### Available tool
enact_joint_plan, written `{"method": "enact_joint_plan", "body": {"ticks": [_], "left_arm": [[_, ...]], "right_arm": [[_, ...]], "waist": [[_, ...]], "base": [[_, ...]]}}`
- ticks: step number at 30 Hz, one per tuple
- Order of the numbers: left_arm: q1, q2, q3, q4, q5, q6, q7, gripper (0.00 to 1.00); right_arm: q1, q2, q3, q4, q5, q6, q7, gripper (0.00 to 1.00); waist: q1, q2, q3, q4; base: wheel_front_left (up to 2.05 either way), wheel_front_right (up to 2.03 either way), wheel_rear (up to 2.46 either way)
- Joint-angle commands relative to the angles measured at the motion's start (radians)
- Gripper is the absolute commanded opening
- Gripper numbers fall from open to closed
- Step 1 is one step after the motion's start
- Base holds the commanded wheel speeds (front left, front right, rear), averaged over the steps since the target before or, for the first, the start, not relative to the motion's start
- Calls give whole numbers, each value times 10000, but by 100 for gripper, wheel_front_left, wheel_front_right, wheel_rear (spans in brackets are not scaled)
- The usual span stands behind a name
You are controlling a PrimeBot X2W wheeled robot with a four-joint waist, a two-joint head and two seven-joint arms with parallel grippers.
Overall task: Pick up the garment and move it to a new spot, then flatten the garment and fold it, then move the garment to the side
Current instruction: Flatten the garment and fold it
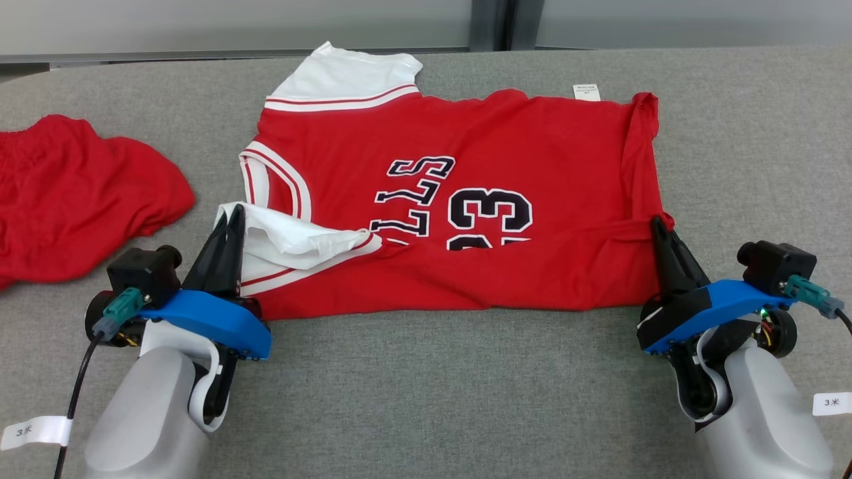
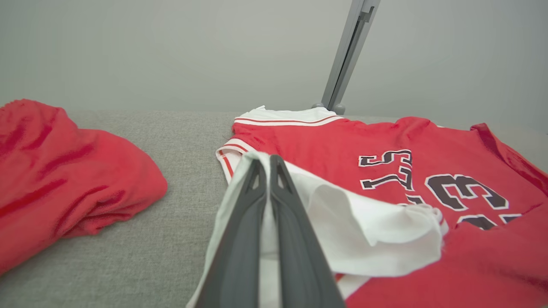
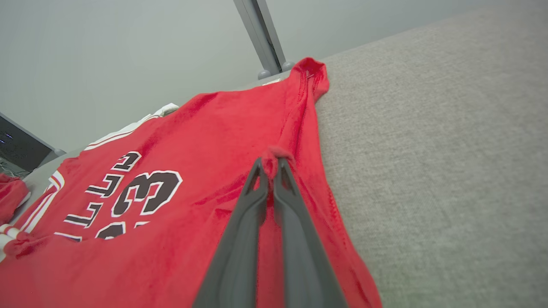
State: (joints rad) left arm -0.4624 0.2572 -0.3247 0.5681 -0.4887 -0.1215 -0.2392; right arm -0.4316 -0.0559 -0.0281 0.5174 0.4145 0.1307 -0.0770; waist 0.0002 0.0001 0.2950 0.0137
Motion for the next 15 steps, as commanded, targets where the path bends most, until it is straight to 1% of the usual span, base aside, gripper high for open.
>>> {"method": "enact_joint_plan", "body": {"ticks": [1,4,7,10,15], "left_arm": [[-279,-19,8,266,60,-37,-126,100],[-289,-65,38,445,47,-51,-191,100],[139,-147,249,531,16,-59,-261,100],[424,-175,456,356,53,6,-269,100],[1414,-213,774,-37,237,91,-267,100]], "right_arm": [[-204,-132,111,200,-201,2,-282,100],[-103,-224,185,290,-376,2,-539,100],[371,-428,232,307,-555,2,-763,100],[576,-532,252,262,-681,2,-792,100],[1125,-718,150,169,-907,2,-631,100]], "waist": [[-2,-1,-34,3],[-2,-1,-133,24],[-2,-1,-396,50],[-2,-1,-483,63],[-2,-1,-630,91]], "base": [[0,0,0],[0,0,0],[0,0,0],[0,0,0],[0,0,0]]}}
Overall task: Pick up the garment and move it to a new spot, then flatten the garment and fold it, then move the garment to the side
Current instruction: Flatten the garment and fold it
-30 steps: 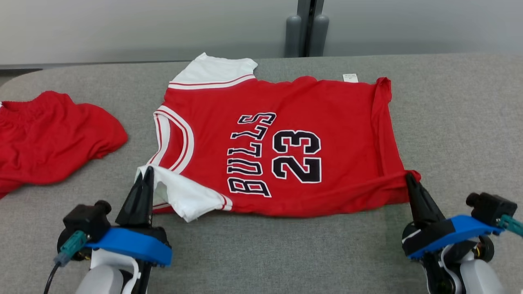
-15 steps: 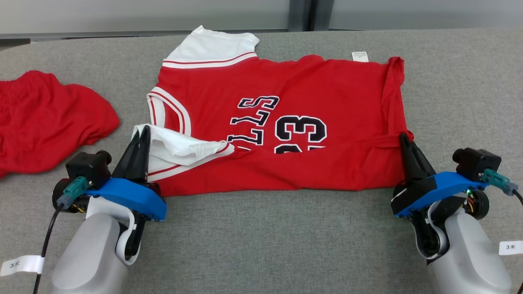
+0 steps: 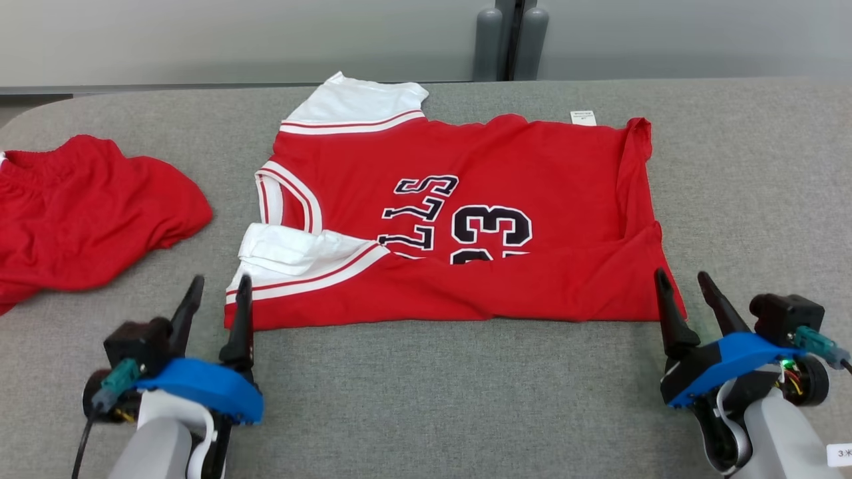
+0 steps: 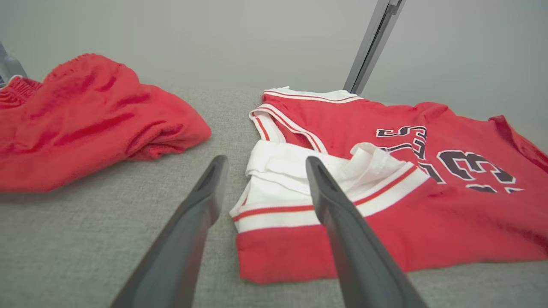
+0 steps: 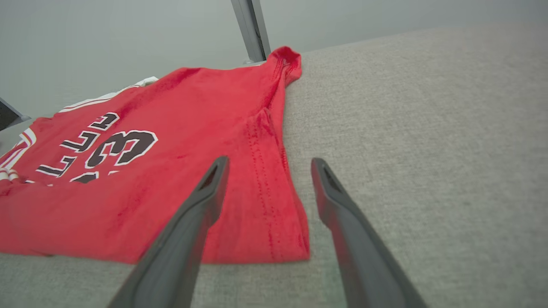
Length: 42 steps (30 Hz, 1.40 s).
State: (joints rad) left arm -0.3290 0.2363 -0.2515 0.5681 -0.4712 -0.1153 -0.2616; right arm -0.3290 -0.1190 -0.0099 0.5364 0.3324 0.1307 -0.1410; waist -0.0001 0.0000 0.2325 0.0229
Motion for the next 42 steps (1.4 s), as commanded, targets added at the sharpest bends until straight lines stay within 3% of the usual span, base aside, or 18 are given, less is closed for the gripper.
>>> {"method": "enact_joint_plan", "body": {"ticks": [1,8,19,20,21,22,23,24,32,42], "left_arm": [[247,0,59,-38,88,56,-44,100],[617,25,47,365,184,19,-46,100],[-403,-74,-414,1994,-70,-134,-21,100],[-452,-95,-477,2118,-110,-147,-12,100],[-489,-95,-538,2248,-156,-157,-11,80],[-550,-106,-596,2346,-204,-164,-3,36],[-595,-113,-676,2424,-238,-163,3,14],[-611,-116,-750,2489,-299,-167,2,0],[-179,-104,-974,1821,-816,-155,-34,0],[2195,-382,-385,-14,-552,113,-37,0]], "right_arm": [[174,-80,-50,-28,-123,2,52,100],[98,-77,-81,117,-544,2,340,100],[-304,85,30,934,-938,2,707,100],[-314,92,98,1019,-981,2,768,85],[-335,122,146,1088,-955,2,750,18],[-372,148,187,1131,-905,2,708,0],[-403,161,221,1176,-877,2,690,0],[-422,176,254,1212,-834,2,658,0],[-93,26,189,1232,-449,2,135,0],[1704,-82,-115,130,47,2,334,0]], "waist": [[1,0,-22,-1],[1,0,99,27],[1,0,351,-9],[1,0,349,-27],[1,0,336,-61],[1,0,330,-83],[1,0,312,-92],[1,0,283,-97],[1,0,-369,-17],[1,0,-1411,5]], "base": [[0,0,0],[0,0,0],[0,0,0],[0,0,0],[0,0,0],[0,0,0],[0,0,0],[0,0,0],[0,0,0],[0,0,0]]}}
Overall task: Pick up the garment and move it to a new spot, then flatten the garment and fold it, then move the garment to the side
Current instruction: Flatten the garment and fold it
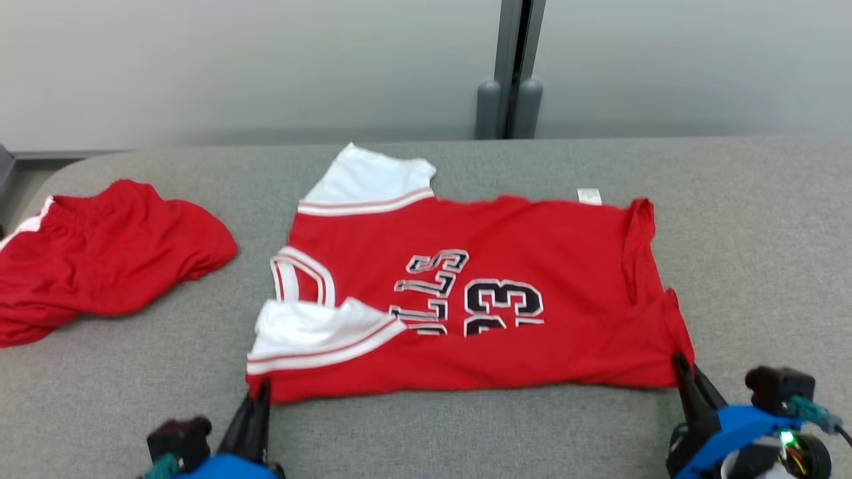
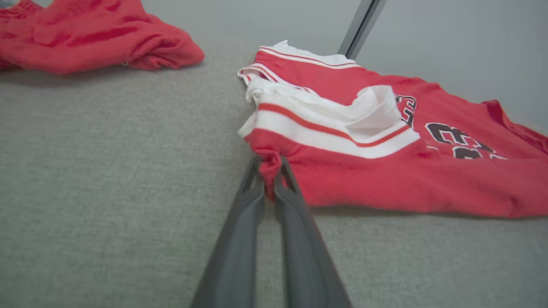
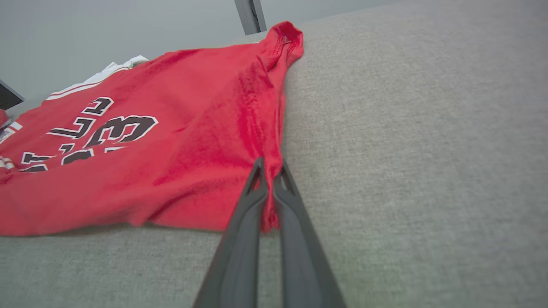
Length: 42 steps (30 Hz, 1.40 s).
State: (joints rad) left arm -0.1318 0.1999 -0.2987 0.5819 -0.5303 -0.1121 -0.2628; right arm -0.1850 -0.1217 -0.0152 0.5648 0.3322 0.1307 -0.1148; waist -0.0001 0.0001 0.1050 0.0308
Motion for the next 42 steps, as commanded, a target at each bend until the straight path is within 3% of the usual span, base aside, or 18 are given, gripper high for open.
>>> {"method": "enact_joint_plan", "body": {"ticks": [1,10,16,17,18,19,26,42], "left_arm": [[499,-36,112,-335,75,117,-26,0],[2180,-119,131,-1523,136,434,-18,0],[2456,-6,94,-1868,116,585,115,0],[2426,13,117,-1877,142,641,99,5],[2376,38,133,-1850,180,685,92,80],[2326,-3,187,-1801,110,705,84,100],[1931,-66,498,-1823,69,748,6,100],[1071,14,1566,-3486,1565,1237,-32,100]], "right_arm": [[511,-56,-131,-341,82,2,123,0],[2509,112,-751,-2501,196,2,1255,0],[3393,371,-968,-3607,2,2,2086,0],[3418,398,-1006,-3698,-33,2,2146,0],[3434,426,-1037,-3760,-102,2,2180,41],[3417,451,-1044,-3786,-154,2,2214,100],[2918,551,-945,-3903,-456,2,1855,100],[1308,672,-288,-3909,-1011,2,-255,100]], "waist": [[1,-1,-218,-58],[1,-1,-459,63],[1,-1,-424,139],[1,-1,-416,135],[1,-1,-417,125],[1,-1,-418,109],[1,-1,-541,7],[1,-1,-1063,-234]], "base": [[0,0,0],[0,0,0],[0,0,0],[0,0,0],[0,0,0],[0,0,0],[0,0,0],[0,0,0]]}}
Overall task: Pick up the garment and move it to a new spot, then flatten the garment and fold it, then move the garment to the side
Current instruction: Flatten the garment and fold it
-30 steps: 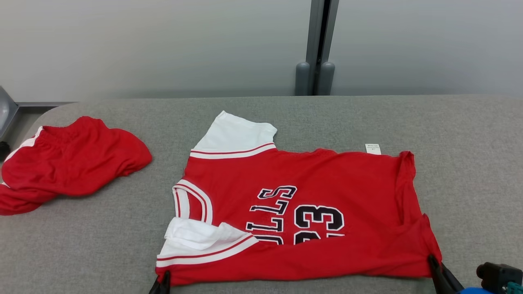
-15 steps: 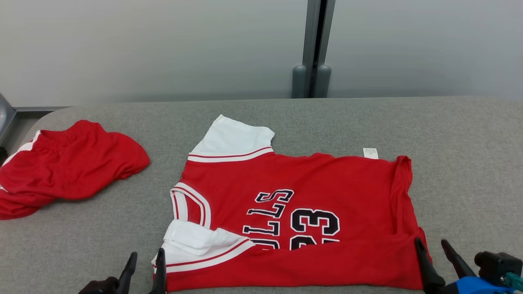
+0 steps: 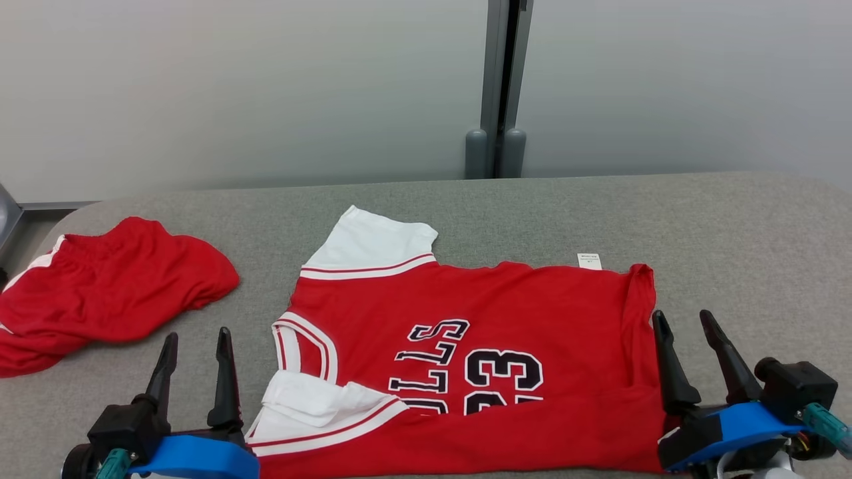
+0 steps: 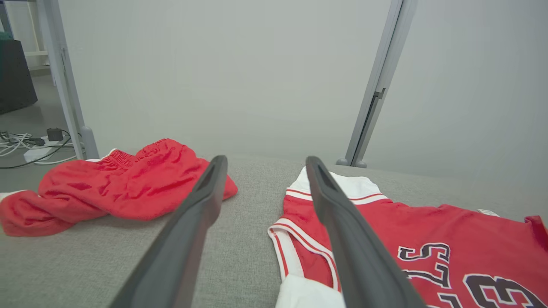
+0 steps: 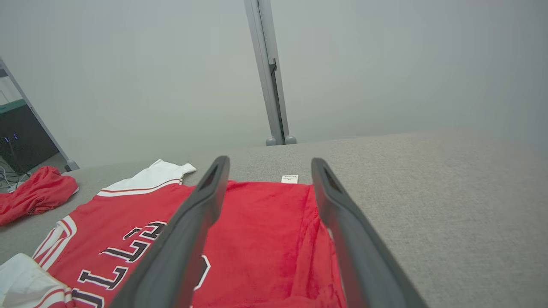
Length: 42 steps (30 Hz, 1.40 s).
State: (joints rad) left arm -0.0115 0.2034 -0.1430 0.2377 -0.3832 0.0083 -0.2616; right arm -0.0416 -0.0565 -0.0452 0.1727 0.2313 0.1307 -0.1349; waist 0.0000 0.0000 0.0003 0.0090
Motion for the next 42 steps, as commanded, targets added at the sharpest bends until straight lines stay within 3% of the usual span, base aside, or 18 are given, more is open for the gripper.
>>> {"method": "enact_joint_plan", "body": {"ticks": [1,16,31,37,42], "left_arm": [[-152,33,3,-69,246,37,-44,100],[-49,-254,396,5,719,-66,-46,100],[-134,-366,585,307,1035,-242,-46,100],[-1196,38,507,744,1081,-579,85,100],[-3253,689,349,1099,1063,-1022,667,100]], "right_arm": [[-199,26,74,82,-49,2,-141,100],[-323,61,514,500,-230,2,-864,100],[-309,61,335,774,-564,2,-684,100],[-1048,58,-156,1149,-1075,2,-275,100],[-2392,55,-341,1319,-1575,2,187,100]], "waist": [[0,0,-37,-30],[0,0,-239,-22],[0,0,-290,39],[0,0,-19,-8],[0,0,766,-230]], "base": [[0,0,0],[0,0,0],[0,0,0],[0,0,0],[0,0,0]]}}
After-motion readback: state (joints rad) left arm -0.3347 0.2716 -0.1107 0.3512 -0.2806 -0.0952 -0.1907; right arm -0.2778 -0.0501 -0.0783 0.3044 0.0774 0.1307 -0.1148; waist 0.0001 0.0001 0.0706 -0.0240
